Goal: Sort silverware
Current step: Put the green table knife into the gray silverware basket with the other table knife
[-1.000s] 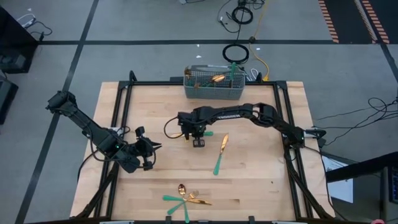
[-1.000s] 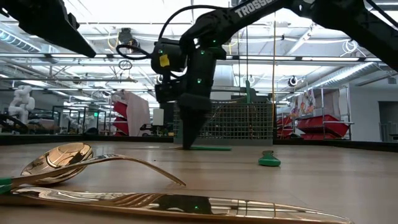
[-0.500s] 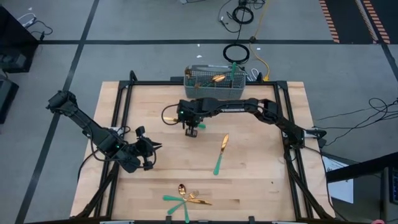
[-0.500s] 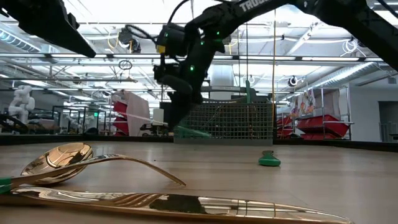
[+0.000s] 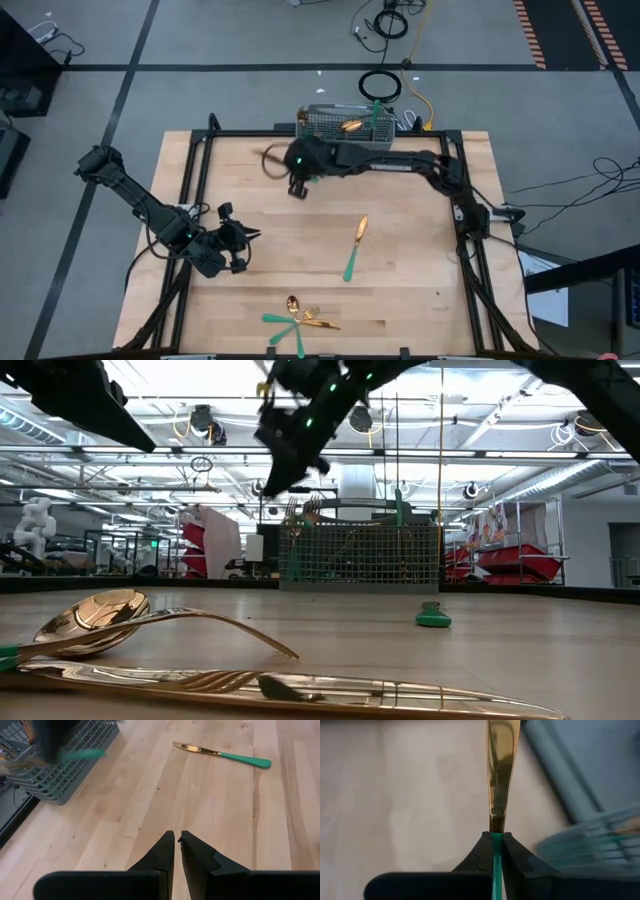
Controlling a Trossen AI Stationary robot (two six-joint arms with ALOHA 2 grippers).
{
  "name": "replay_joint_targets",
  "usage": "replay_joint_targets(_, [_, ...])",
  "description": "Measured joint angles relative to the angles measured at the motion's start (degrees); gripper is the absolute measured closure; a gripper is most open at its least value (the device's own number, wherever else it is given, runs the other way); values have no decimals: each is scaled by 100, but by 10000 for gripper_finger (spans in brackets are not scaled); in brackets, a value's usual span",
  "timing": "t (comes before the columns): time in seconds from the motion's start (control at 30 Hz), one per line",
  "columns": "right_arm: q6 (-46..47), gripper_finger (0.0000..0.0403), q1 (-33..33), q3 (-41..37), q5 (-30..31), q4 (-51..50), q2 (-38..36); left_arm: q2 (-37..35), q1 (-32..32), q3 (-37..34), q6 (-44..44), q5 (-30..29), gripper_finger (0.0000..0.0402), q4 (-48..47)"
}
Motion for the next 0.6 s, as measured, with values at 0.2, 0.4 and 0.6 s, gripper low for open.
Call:
replay_joint_targets(0.2, [-130,402,-382,7,271,359,-666,2,0,-2,-22,-47,360,6])
replay_joint_targets(0.4, [-188,402,-789,-1136,327,1508,-1562,2,0,-2,-131,-55,360,-5])
replay_joint_targets(0.6, [85,402,-1119,-3603,440,3764,-2898,2,0,-2,-129,-108,360,-19])
